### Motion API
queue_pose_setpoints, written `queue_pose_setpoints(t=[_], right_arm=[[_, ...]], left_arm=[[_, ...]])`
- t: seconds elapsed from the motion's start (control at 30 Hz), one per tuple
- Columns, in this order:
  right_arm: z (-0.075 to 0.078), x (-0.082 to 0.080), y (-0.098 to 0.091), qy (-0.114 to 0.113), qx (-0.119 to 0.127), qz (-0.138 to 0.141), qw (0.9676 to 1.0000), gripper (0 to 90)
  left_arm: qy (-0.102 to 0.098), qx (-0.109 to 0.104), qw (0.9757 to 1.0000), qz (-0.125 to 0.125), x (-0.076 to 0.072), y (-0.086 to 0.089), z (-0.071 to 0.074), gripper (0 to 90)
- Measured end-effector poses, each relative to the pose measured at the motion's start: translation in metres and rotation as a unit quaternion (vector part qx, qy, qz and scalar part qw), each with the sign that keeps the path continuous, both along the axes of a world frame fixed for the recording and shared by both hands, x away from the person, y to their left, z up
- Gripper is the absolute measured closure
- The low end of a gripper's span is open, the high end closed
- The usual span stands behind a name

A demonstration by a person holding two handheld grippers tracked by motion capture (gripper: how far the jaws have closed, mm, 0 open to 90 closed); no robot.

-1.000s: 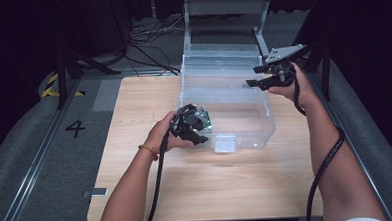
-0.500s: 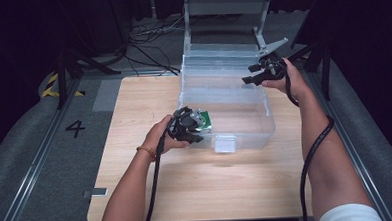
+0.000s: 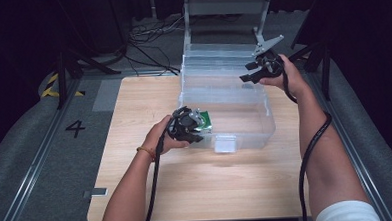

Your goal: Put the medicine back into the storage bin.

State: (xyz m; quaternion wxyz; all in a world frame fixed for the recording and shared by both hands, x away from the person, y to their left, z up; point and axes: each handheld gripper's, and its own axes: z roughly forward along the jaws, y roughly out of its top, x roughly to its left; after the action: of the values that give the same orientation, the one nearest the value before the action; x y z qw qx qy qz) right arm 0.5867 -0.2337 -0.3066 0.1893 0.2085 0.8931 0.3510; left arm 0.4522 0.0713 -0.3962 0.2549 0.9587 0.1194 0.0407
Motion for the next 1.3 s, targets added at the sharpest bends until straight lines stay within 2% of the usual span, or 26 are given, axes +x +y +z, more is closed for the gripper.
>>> queue_pose_setpoints(t=[0.07, 0.2, 0.3, 0.33, 0.4, 0.47, 0.5, 0.63, 0.67, 0.8, 0.9, 1.2, 1.3], right_arm=[[0.000, 0.002, 0.002, -0.002, -0.015, -0.002, 0.9999, 43.0], [-0.001, 0.008, 0.003, 0.004, -0.021, -0.004, 0.9998, 43.4], [-0.007, 0.017, 0.007, 0.022, -0.050, -0.010, 0.9984, 46.5], [-0.007, 0.017, 0.007, 0.022, -0.050, -0.010, 0.9984, 46.5], [-0.014, 0.022, 0.009, 0.030, -0.065, -0.011, 0.9973, 50.5], [-0.014, 0.023, 0.009, 0.031, -0.057, -0.012, 0.9978, 51.9], [-0.014, 0.024, 0.009, 0.032, -0.052, -0.013, 0.9980, 55.5], [-0.014, 0.023, 0.010, 0.010, -0.066, -0.017, 0.9976, 69.1], [-0.014, 0.023, 0.010, 0.004, -0.072, -0.019, 0.9972, 70.1], [-0.013, 0.021, 0.014, -0.006, -0.095, -0.006, 0.9955, 73.9], [-0.011, 0.020, 0.017, -0.013, -0.112, 0.007, 0.9936, 77.1], [-0.003, 0.017, 0.022, -0.009, -0.145, 0.046, 0.9884, 84.9], [0.000, 0.015, 0.020, -0.004, -0.146, 0.052, 0.9879, 86.2]], left_arm=[[0.001, 0.001, 1.0000, 0.001, 0.000, 0.000, 0.000, 77.3], [0.003, 0.002, 1.0000, 0.002, 0.000, 0.000, 0.000, 77.3], [0.002, 0.002, 1.0000, 0.001, 0.000, -0.001, 0.000, 77.4], [0.003, 0.002, 1.0000, 0.001, 0.000, -0.001, 0.000, 77.4], [0.004, 0.002, 1.0000, 0.002, 0.000, 0.000, 0.000, 77.4], [0.003, 0.001, 1.0000, 0.000, 0.000, 0.000, 0.000, 77.4], [0.003, 0.000, 1.0000, 0.001, 0.000, 0.000, 0.000, 77.4], [0.004, -0.007, 1.0000, 0.003, 0.000, 0.001, -0.001, 77.4], [0.004, -0.007, 1.0000, 0.004, 0.000, 0.001, -0.001, 77.3], [0.000, -0.017, 0.9998, 0.009, -0.001, 0.003, -0.002, 77.0], [0.003, -0.017, 0.9998, 0.013, -0.001, 0.003, -0.002, 76.9], [0.012, -0.018, 0.9996, 0.019, 0.000, 0.003, -0.002, 76.4], [0.011, -0.021, 0.9995, 0.020, -0.001, 0.004, -0.002, 75.7]])
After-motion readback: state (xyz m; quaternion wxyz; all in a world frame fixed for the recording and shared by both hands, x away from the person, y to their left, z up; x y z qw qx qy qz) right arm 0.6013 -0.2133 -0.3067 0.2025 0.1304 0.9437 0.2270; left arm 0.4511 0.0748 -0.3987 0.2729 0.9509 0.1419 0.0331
